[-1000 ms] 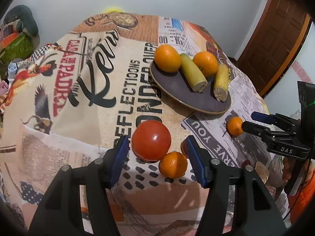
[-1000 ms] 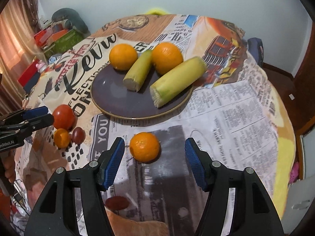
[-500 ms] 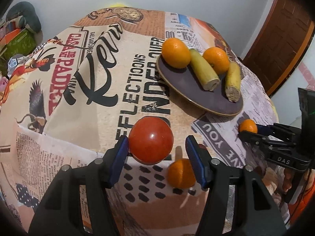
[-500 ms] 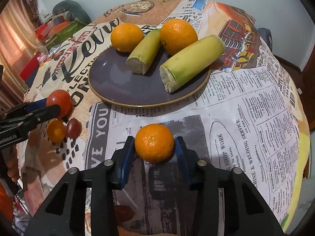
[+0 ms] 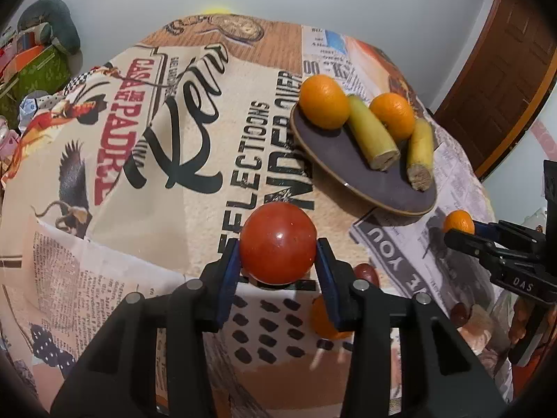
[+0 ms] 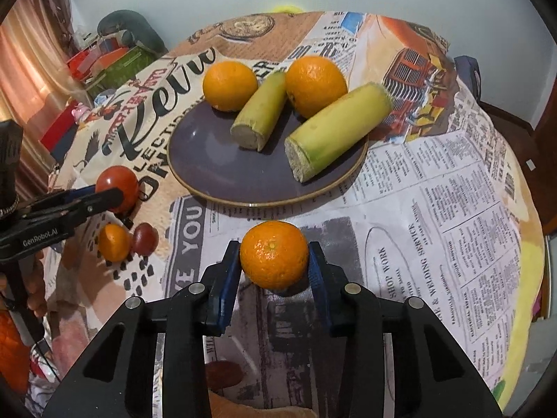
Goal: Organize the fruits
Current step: 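Carry the tomato in the left gripper toward the plate while the right gripper carries the mandarin, then lower the tomato and mandarin onto the plate and open both grippers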
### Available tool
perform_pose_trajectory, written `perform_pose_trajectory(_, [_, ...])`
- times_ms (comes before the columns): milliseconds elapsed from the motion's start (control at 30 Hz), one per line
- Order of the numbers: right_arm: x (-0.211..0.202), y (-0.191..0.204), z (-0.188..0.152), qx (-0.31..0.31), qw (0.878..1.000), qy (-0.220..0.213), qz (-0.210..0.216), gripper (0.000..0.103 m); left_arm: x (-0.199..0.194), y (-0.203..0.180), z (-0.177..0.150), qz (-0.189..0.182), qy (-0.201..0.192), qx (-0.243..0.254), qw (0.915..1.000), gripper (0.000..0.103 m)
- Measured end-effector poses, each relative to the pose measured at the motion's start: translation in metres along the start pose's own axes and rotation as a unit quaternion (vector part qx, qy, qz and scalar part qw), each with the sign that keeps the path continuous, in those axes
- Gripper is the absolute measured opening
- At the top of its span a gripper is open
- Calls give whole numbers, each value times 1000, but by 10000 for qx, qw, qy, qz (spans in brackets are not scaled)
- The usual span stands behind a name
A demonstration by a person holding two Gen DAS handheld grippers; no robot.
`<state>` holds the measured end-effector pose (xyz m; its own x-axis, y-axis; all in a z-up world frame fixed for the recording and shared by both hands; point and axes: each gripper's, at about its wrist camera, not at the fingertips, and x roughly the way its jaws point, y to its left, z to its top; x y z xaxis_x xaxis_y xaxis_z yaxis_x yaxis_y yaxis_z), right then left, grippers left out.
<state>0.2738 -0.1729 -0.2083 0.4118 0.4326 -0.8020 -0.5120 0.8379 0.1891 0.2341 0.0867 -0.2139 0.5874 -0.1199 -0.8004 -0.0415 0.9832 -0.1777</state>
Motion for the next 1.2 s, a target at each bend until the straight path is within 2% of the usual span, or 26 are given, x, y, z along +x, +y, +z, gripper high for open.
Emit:
perform_pose_trajectory(400, [-24,2,29,-43,9988,-489,-24,35,-33,-20,29,-124,-540,209,9982,42])
perform_pose_trajectory(733, [-34,5,60,-170,9960,-874,-30,35,-36,-38,60,-354,-830,341,9953,42])
perform_pose_trajectory(1000, [-26,7,81,-273,9947,-994,-38,35,-23,-53,79,-424,-879,476,9941,42])
perform_pose_trajectory(1200, [-8,3,90,-278,9954,-920,-50,35,-1,-56,86,-468,-753,499,9948,42])
